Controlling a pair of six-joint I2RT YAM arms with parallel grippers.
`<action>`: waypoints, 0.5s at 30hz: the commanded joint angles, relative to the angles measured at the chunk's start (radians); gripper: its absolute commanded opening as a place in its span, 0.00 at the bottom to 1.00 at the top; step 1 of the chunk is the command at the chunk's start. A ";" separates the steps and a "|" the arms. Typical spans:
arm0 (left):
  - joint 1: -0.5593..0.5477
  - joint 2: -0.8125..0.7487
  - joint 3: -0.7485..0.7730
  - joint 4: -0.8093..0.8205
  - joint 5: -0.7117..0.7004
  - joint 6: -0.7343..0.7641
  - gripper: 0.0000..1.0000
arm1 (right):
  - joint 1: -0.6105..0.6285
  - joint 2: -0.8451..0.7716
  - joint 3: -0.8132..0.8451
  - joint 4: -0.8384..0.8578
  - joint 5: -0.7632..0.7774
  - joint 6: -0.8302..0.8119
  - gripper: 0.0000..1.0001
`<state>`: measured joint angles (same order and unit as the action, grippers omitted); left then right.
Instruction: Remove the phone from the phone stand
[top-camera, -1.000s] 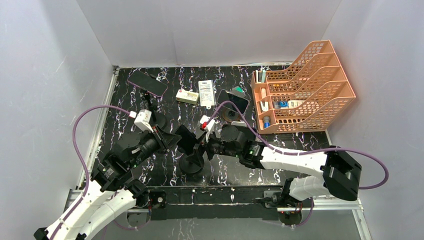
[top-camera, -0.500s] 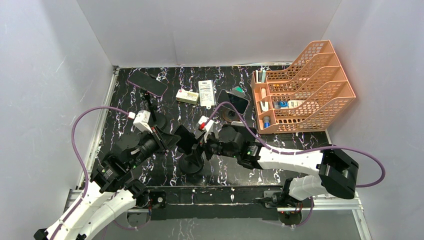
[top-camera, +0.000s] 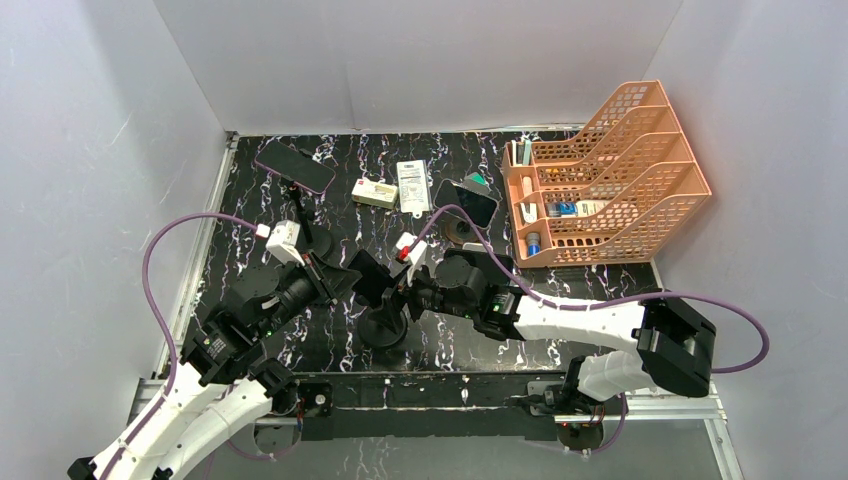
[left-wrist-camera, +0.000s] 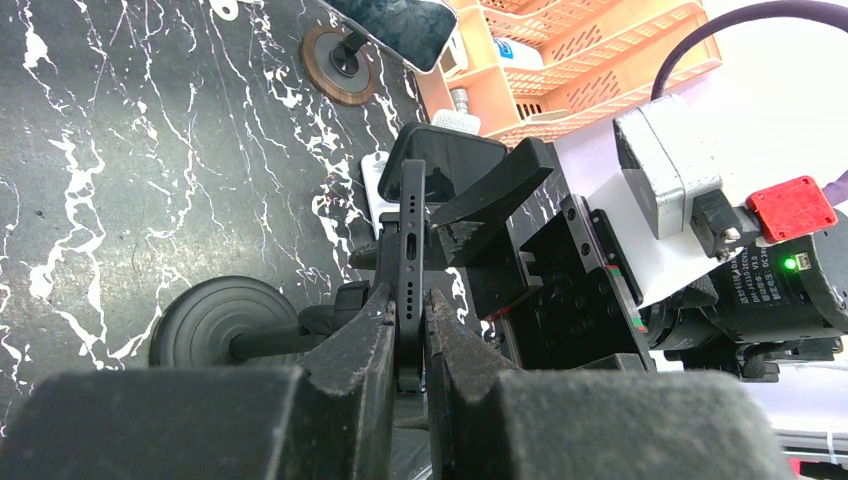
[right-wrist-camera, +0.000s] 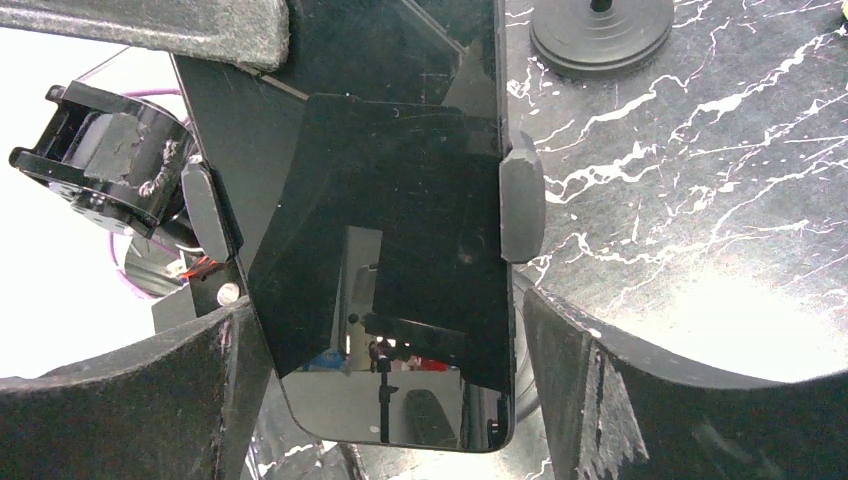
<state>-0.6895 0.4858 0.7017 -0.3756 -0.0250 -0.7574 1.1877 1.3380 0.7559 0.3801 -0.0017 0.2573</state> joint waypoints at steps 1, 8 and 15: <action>-0.002 0.009 -0.021 -0.099 -0.012 0.017 0.00 | -0.003 0.008 0.043 0.059 0.053 -0.010 0.93; -0.002 0.009 -0.021 -0.100 0.005 0.020 0.04 | 0.001 0.007 0.052 0.042 0.038 -0.016 0.72; -0.002 -0.016 -0.025 -0.116 0.013 0.029 0.60 | 0.005 -0.010 0.076 -0.026 0.067 -0.017 0.54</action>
<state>-0.6895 0.4850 0.6937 -0.4259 -0.0174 -0.7448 1.1961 1.3380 0.7723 0.3599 0.0032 0.2493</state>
